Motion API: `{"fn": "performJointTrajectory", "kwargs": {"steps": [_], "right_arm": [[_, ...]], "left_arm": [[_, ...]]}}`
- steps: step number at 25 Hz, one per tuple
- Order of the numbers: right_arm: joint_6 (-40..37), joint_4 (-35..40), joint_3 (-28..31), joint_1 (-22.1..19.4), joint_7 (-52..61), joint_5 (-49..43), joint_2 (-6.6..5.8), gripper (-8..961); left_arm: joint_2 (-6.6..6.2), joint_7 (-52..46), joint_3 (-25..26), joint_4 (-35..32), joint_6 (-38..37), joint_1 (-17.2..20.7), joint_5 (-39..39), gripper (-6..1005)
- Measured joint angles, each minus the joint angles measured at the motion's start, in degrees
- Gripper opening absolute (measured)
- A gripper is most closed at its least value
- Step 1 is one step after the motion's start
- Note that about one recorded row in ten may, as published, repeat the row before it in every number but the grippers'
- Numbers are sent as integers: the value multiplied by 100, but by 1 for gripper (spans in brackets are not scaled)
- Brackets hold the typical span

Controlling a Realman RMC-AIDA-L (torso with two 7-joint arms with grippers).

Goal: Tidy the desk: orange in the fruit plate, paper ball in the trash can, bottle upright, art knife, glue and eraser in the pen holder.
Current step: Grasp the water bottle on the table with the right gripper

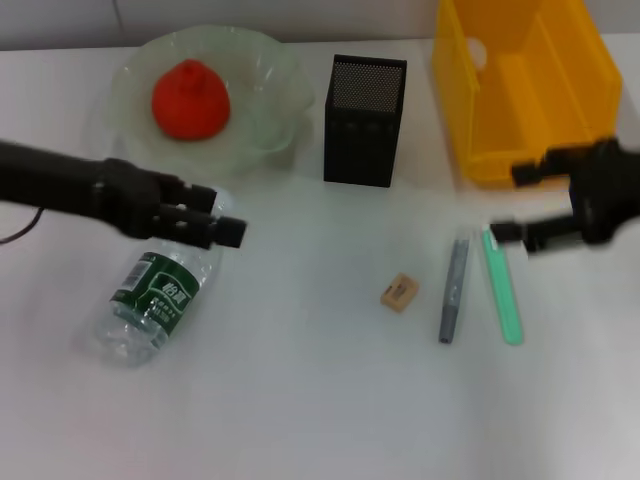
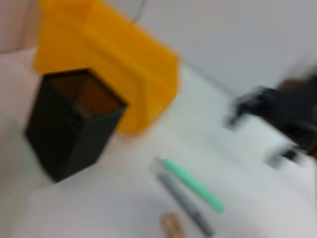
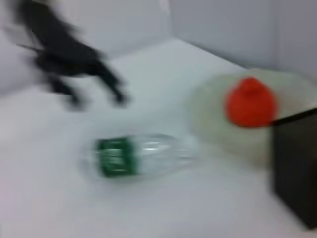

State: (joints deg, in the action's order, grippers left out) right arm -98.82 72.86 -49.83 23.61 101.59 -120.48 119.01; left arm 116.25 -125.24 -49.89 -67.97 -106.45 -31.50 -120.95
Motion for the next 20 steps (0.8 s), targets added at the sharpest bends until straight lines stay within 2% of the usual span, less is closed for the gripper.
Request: {"fn": "performJointTrajectory", "kwargs": {"steps": [2,6,7,11,13,14,15,17,20], "right_arm": [[-261,-468,53,-262,-566,335,3,812],[-413,-887,60,-433,-1153,392,12,812],[-556,-1220,77,-503,-1606,403,11,812],[-778,-1621,129,-540,-2215,374,1,812],[-865,-1801,294,-594,-2566,384,1,813],[-994,-1994,594,-626,-2903,409,6,813],[-994,-1994,594,-626,-2903,409,6,813],[-1176,-2357,1084,-573,-3243,418,10,813],[-1246,-2571,1366,-524,-3404,422,5,812]], "left_arm": [[202,-762,-5,-377,275,-306,-807,758],[228,-1422,-283,-440,718,-407,-1212,753],[209,-1846,-704,-428,1130,-437,-1438,752],[220,-2103,-996,-416,1475,-470,-1803,748],[232,-2268,-1187,-325,1760,-497,-2058,745],[234,-2436,-1465,-165,2077,-514,-2224,744],[234,-2436,-1465,-165,2077,-514,-2224,743],[236,-2563,-1853,121,2490,-543,-2338,741],[240,-2579,-2011,308,2704,-601,-2351,737]]}}
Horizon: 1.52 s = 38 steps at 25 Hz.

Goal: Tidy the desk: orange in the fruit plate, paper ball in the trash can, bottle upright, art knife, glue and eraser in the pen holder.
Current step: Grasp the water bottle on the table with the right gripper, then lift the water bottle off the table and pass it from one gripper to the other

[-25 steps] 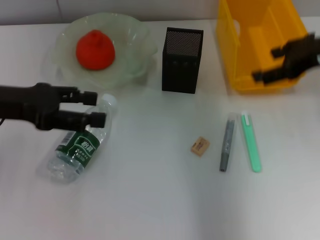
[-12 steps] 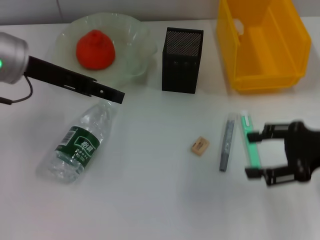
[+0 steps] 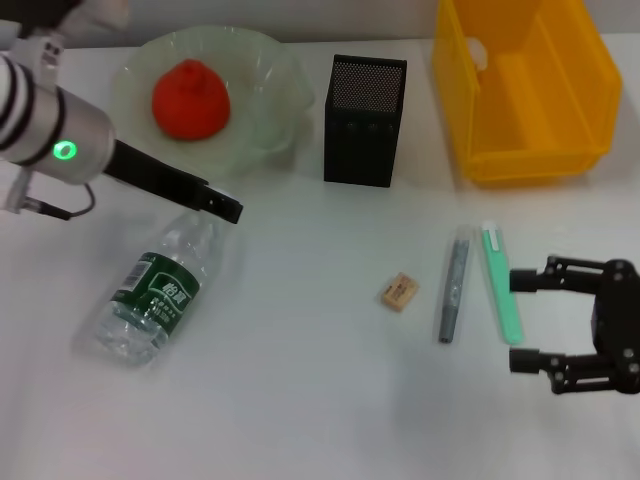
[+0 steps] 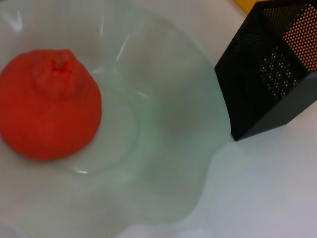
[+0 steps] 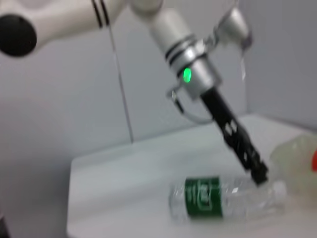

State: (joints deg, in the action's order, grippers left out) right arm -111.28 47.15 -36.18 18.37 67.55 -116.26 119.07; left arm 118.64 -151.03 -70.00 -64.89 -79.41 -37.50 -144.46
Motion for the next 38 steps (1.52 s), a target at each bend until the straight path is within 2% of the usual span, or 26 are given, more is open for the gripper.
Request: {"fn": "performJointTrajectory", "kwargs": {"steps": [2,6,8,17,25,28,34,38], "right_arm": [[-106,-148,146,37,-169,5,-11,812],[-166,-166,127,57,-209,7,-17,813],[-170,-169,124,75,-212,7,-17,813],[-135,-256,129,129,-215,-22,-6,813],[-114,-267,169,138,-192,3,2,813],[-108,-277,172,140,-190,5,2,813],[-101,-411,173,157,-196,5,-19,812],[-101,-411,173,166,-195,5,-22,812]], "left_arm": [[7,-2,-112,277,256,-121,-7,735],[7,2,-156,380,362,-170,-8,730],[12,-42,-424,554,707,-214,-147,728],[44,-335,-1344,585,1258,-199,-515,718],[45,-341,-1506,589,1371,-168,-559,708],[45,-332,-1810,571,1450,-92,-717,705],[45,-339,-1912,402,1438,17,-689,598],[41,-300,-2000,-51,1291,262,-667,527]]}}
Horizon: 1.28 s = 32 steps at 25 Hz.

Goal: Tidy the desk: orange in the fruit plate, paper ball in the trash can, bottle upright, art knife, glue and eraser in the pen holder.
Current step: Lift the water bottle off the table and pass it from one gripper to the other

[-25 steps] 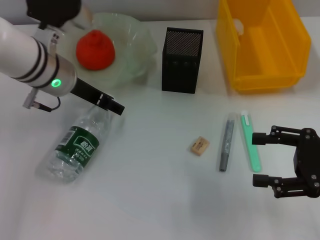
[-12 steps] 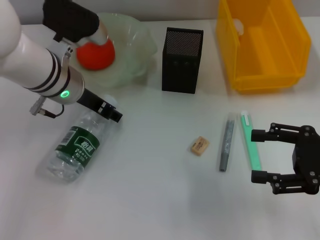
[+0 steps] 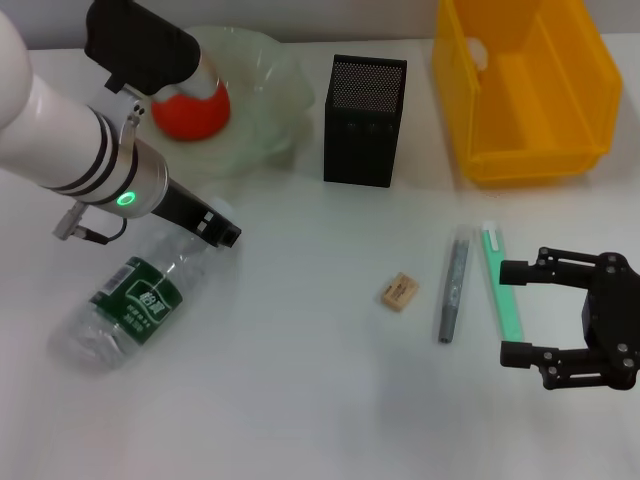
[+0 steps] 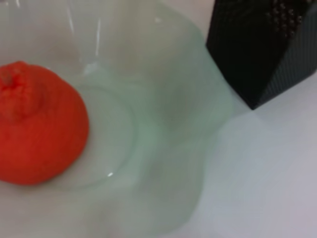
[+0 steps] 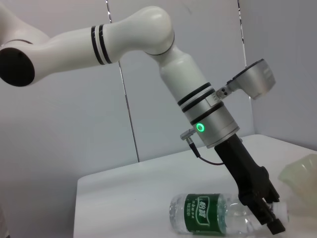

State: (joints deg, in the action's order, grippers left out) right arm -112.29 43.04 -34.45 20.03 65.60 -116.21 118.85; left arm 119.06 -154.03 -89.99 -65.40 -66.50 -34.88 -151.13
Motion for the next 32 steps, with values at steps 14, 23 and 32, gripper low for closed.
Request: {"fn": "performJointTrajectory", "kwargs": {"steps": [14,23,32], "right_arm": [[-35,-324,337,139,19,11,21,812],[6,-819,753,363,27,15,22,813],[281,-1182,820,581,19,209,26,812]], "left_arm": [[-52,3045,2190,-218,-1376,905,3122,462],[-85,6766,4744,2598,-1916,997,5078,493],[-34,10836,5143,4808,-2289,1186,6854,524]]}}
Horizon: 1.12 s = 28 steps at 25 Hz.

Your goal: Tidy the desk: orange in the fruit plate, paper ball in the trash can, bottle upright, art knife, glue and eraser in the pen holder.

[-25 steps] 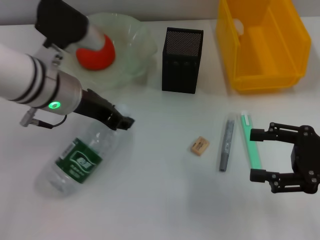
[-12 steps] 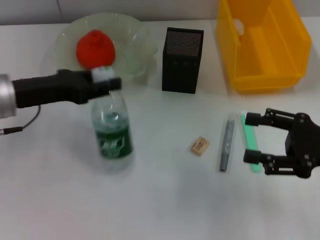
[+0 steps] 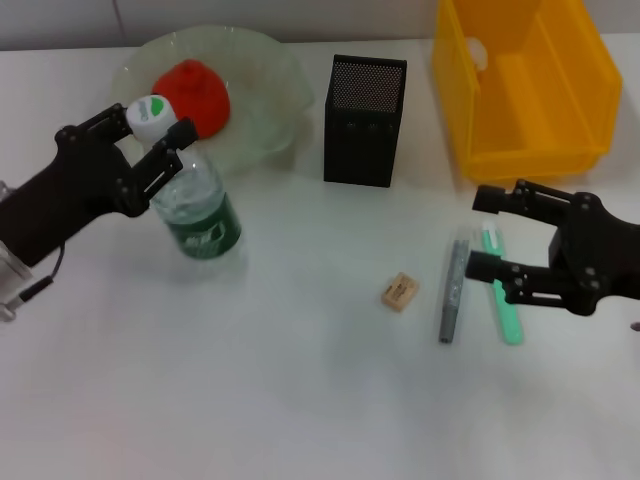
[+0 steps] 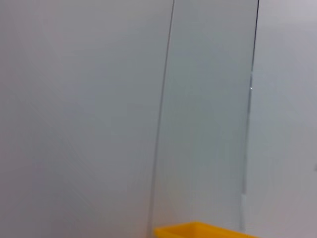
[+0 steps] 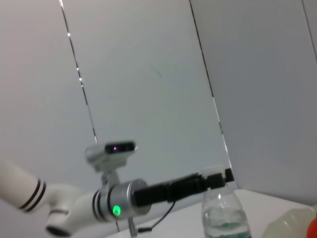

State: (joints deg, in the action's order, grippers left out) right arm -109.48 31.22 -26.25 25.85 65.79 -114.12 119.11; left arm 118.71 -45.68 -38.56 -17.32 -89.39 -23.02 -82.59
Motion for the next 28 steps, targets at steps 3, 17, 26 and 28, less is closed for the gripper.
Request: {"fn": "performJointTrajectory", "kwargs": {"steps": [3,17,26,28], "right_arm": [[100,-158,2,44,-29,180,0,812],[252,-459,3,61,-28,628,7,812],[252,-465,6,31,-37,629,8,812],[236,-496,6,25,-46,629,10,812]], "left_arm": [[9,983,10,630,8,8,518,534],[21,1904,31,1209,358,-39,968,582],[37,1842,182,1217,69,-54,973,613],[21,1713,318,1202,-213,-33,975,620]]}}
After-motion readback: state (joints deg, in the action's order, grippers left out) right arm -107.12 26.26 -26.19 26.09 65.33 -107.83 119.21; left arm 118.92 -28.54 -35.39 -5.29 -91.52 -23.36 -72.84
